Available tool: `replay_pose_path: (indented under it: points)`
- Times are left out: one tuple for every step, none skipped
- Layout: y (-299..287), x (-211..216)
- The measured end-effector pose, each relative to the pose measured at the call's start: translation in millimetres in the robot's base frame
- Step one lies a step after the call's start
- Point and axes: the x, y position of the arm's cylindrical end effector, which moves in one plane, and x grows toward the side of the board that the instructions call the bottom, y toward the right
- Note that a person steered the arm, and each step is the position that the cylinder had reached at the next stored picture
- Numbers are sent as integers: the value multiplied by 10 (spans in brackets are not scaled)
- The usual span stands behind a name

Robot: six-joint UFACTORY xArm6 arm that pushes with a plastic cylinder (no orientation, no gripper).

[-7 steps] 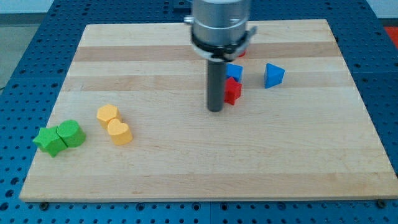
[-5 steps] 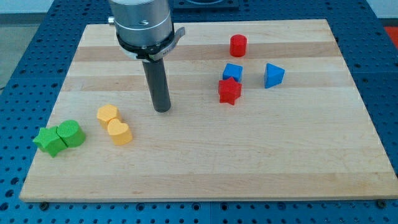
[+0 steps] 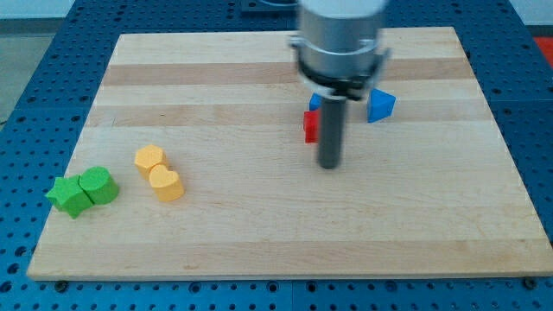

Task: Move the red star slightly up and left

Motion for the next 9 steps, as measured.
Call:
replay_pose_path:
  points:
    - [542,-202]
    - [217,-501]
    - [9,-624]
    - [-667,-407]
    - [-1151,-665]
    - [-1263,-1133]
    - [-1272,-1503]
    - [-1320,-1687]
    - [-1279,-1809]
